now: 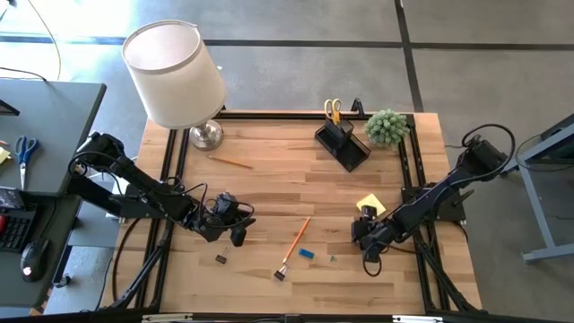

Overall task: Pick and place office supplies into organizer
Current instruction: Put the top right black binder clip into the desk organizer

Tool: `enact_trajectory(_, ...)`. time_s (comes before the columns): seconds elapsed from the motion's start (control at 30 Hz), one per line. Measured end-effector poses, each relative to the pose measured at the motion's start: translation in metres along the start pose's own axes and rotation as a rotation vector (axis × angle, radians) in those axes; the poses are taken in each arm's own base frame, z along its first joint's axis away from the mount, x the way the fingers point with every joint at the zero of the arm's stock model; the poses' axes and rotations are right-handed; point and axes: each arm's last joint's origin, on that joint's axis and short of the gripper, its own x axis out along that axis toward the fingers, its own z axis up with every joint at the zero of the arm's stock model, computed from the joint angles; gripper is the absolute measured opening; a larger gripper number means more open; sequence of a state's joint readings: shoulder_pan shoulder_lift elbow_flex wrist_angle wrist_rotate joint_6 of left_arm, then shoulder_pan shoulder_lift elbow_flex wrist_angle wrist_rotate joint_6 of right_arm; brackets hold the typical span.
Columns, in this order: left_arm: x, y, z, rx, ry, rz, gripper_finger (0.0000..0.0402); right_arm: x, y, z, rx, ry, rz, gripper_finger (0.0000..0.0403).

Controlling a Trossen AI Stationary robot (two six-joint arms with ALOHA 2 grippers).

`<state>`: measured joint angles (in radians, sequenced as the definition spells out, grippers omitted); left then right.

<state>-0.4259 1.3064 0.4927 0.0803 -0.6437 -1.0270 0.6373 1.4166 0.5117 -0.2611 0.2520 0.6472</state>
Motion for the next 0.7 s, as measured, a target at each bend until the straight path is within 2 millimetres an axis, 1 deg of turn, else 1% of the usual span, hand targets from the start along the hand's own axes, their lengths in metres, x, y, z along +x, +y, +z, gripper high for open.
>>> enact_trajectory(0.17,0.000,0.000,0.000,0.000,0.000,0.000,0.0122,0.000,0.000,0.000,0.001,0.008,0.010,0.0145)
enact_trajectory(0.27,0.000,0.000,0.000,0.006,0.000,0.000,0.0122,0.000,0.000,0.001,0.003,0.008,0.008,0.0145)
enact_trajectory(0.43,0.000,0.000,0.000,0.008,0.000,0.000,0.0121,-0.004,-0.001,0.011,-0.040,0.032,-0.032,0.0159)
enact_trajectory(0.57,0.000,0.000,0.000,0.028,0.000,0.000,0.0115,-0.012,0.000,0.031,-0.098,-0.058,-0.101,0.0157)
enact_trajectory(0.63,0.000,0.000,0.000,0.031,0.000,0.000,0.0112,-0.014,-0.001,0.039,-0.138,-0.080,-0.146,0.0152)
enact_trajectory(0.7,0.000,0.000,0.000,0.038,-0.001,0.000,0.0109,-0.018,-0.003,0.051,-0.183,-0.133,-0.203,0.0148)
